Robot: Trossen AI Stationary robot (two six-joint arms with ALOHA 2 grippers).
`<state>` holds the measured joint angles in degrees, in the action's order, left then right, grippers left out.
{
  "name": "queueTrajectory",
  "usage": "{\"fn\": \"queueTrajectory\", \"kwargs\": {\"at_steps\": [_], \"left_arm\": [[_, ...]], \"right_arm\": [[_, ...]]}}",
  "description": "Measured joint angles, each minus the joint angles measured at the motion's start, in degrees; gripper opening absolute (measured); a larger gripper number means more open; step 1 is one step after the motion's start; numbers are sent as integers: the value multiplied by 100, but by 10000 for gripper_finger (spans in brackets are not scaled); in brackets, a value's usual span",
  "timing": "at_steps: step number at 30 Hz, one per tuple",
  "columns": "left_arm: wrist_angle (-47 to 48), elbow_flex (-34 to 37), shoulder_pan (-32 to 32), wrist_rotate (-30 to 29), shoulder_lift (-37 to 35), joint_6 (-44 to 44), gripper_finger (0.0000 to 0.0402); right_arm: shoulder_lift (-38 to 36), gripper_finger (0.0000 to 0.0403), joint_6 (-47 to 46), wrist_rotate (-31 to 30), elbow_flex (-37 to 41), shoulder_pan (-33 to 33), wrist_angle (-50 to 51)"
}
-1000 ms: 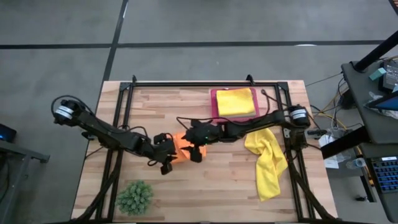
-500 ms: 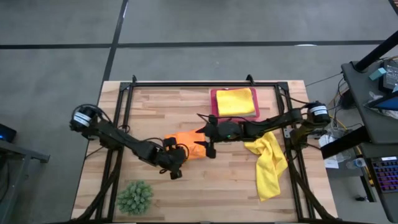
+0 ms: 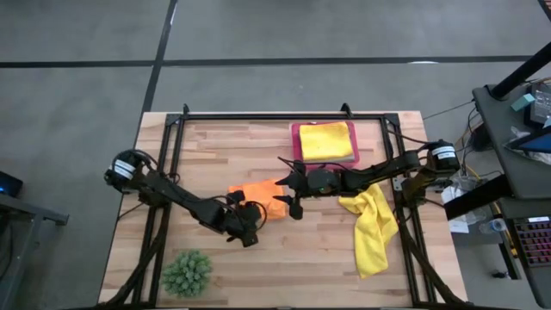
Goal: Fold microfiber towels
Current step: Fold the orange microfiber cloth
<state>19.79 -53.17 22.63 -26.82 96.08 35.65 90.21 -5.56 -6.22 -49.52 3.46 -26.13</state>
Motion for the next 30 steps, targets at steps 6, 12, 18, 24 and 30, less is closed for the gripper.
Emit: {"fn": "queueTrajectory", "kwargs": {"at_steps": [6,12,18,24,30], "left_arm": [[-85,-56,-13,-101,332,5,76],[-121,-74,-12,-116,268,-12,25],[194,-72,-11,-119,-6,-52,1],[711,-68,28,65,-519,-154,0],[1419,-59,42,382,-969,-188,0]], "right_arm": [[0,215,-59,0,7,0,2],[0,215,-57,0,9,0,5],[0,215,-51,1,11,0,24],[0,215,-50,4,16,0,59],[0,215,-48,4,16,0,64]]}}
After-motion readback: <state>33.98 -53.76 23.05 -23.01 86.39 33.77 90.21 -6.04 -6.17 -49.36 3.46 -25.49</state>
